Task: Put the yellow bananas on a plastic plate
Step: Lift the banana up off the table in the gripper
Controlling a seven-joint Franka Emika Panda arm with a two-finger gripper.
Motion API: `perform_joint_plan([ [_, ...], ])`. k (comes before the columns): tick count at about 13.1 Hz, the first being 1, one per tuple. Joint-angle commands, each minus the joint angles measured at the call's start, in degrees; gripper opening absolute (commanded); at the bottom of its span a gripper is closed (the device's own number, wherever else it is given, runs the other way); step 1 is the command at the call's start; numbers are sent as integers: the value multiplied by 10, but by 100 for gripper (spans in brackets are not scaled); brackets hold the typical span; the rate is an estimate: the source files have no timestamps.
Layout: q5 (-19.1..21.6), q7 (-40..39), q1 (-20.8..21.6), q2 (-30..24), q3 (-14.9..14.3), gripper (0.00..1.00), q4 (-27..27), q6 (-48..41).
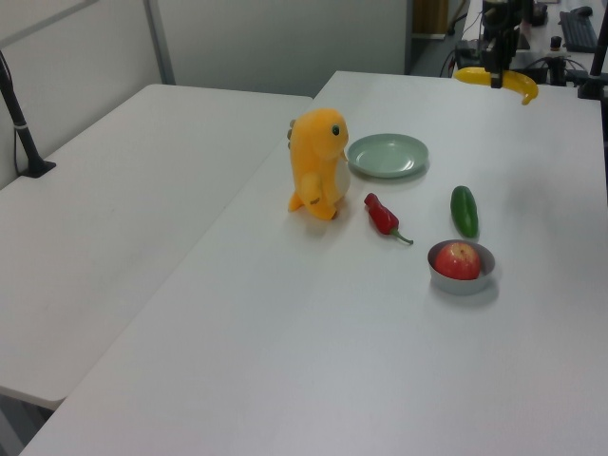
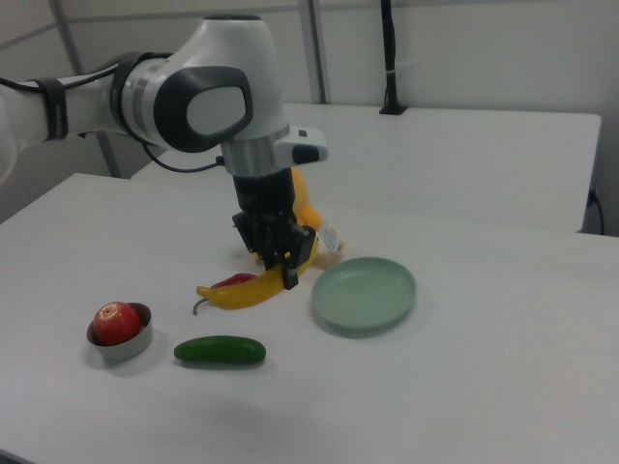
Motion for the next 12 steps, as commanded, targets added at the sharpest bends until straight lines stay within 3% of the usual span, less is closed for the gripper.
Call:
perform_joint_plan([
  [1,11,-6,17,22,-2,25,38,-1],
  [7,38,-2,28,89,-2,26,100,98],
  [12,40,-1,29,139,-2,26,105,215],
])
